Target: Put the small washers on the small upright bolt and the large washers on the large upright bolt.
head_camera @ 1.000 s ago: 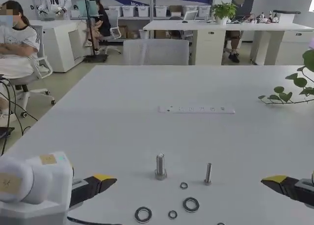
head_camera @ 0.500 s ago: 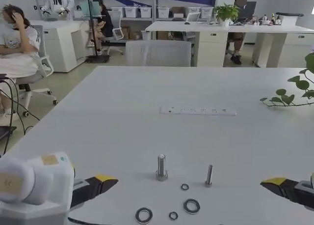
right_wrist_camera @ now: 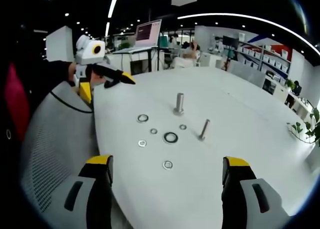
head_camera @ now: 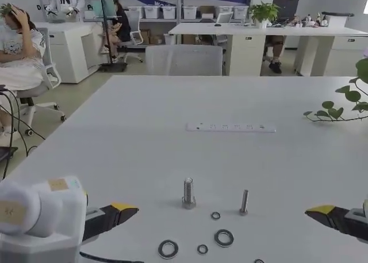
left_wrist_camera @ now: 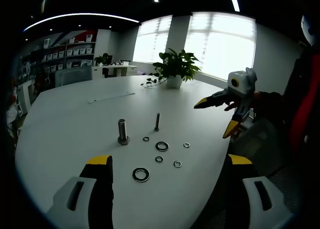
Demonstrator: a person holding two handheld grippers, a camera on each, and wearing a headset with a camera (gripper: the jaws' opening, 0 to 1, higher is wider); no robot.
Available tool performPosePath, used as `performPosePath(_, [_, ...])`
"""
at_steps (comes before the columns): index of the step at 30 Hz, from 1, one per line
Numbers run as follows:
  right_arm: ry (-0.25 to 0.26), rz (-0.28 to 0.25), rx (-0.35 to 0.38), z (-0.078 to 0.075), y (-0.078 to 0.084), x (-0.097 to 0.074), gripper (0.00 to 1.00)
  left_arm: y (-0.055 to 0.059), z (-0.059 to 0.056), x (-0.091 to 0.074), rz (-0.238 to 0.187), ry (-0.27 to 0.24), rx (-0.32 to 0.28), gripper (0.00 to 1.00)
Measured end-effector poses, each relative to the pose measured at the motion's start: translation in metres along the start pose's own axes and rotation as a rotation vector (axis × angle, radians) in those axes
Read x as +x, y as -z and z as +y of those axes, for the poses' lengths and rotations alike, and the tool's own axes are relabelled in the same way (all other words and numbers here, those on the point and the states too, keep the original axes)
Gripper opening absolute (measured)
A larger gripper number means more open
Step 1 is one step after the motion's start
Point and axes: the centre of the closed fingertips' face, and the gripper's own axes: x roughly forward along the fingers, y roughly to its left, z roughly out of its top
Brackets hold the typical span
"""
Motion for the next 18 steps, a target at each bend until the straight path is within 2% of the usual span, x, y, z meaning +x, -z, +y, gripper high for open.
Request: performPosePath(18, [-0.005,0.026,-0.010,0.0000,0.0041,0.0019,0.90,0.0002,-0.0007,0.0012,0.005,0.004,0.000,0.93])
